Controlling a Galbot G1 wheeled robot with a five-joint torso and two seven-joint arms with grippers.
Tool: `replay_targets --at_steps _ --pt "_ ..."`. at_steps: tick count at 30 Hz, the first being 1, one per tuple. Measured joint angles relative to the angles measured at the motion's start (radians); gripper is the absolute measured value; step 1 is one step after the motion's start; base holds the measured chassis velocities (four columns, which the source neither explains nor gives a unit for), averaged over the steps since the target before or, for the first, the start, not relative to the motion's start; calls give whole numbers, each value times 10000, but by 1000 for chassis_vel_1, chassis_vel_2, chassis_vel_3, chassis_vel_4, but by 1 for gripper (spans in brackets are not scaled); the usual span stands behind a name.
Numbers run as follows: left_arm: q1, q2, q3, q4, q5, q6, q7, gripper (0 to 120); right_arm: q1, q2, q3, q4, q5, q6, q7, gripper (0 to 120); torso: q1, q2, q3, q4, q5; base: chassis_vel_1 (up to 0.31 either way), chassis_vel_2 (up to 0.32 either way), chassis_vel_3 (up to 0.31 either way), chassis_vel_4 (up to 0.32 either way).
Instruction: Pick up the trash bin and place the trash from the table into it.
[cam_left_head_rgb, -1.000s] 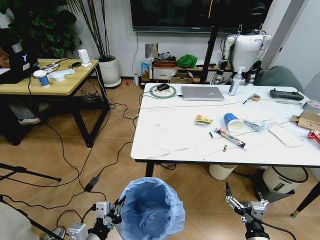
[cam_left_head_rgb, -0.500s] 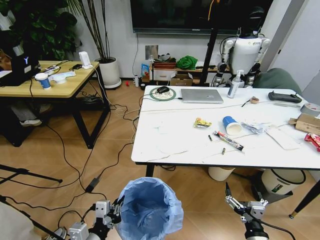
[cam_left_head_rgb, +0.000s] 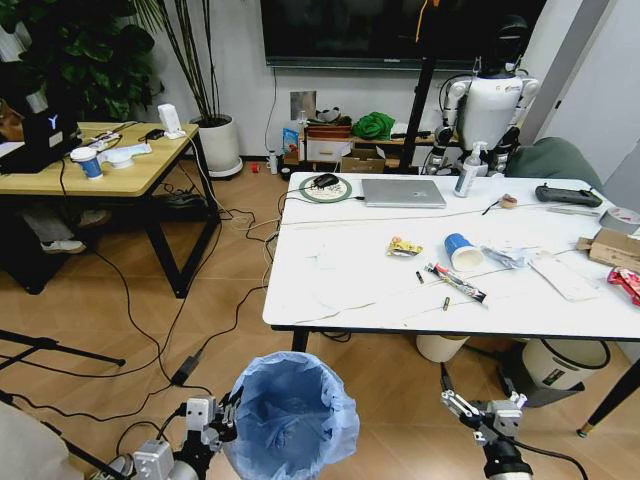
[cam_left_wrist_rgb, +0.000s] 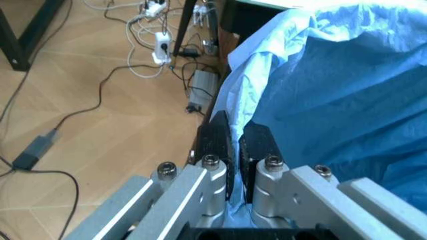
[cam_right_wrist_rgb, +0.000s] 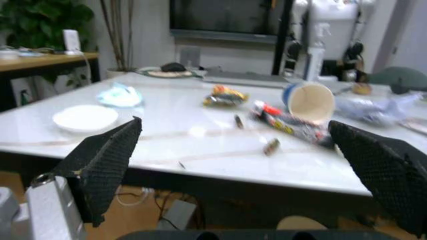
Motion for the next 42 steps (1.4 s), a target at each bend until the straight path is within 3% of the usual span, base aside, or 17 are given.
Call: replay_targets --at_steps 5,7,9,12,15,21,28,36,42 --pt "86 26 10 -155 -280 209 -31 0 217 -891 -574 808 -32 -892 575 100 -7 -17 -8 0 2 0 0 0 0" --pt "159 42 -45 -272 -483 341 -45 0 582 -1991 -958 1381 355 -1807 954 100 -13 -28 -15 -2 1 0 0 0 0" --pt "203 47 -92 -316 -591 384 -67 0 780 -2395 -1133 1518 592 -2131 1156 100 -15 -32 -17 -1 -1 0 0 0 0" --pt "527 -39 -303 -437 -806 468 -128 0 2265 -3769 -1837 1591 2110 -2926 1578 100 -20 -47 -24 1 2 0 0 0 0" --pt "791 -273 -403 -532 -683 468 -123 0 3833 -4410 -2667 1248 3461 -3243 1584 100 -24 -57 -29 4 3 0 0 0 0" --pt "1191 -623 -590 -741 -634 486 -200 0 5985 -4892 -4601 506 4534 -3929 2278 100 -30 -68 -36 6 4 0 0 0 0" --pt "1167 -438 -643 -710 -842 559 -370 0 6610 -5683 -5193 261 4899 -4824 2460 100 -35 -78 -43 -4 -1 0 0 0 0" --pt "1389 -710 -726 -725 -746 557 -429 0 7713 -5998 -5909 -899 4115 -4443 1010 100 -38 -87 -46 0 4 0 0 0 0" --pt "1405 -931 -843 -772 -720 556 -471 0 9201 -5544 -7046 -1656 4354 -3941 670 100 -41 -91 -50 2 1 0 0 0 0"
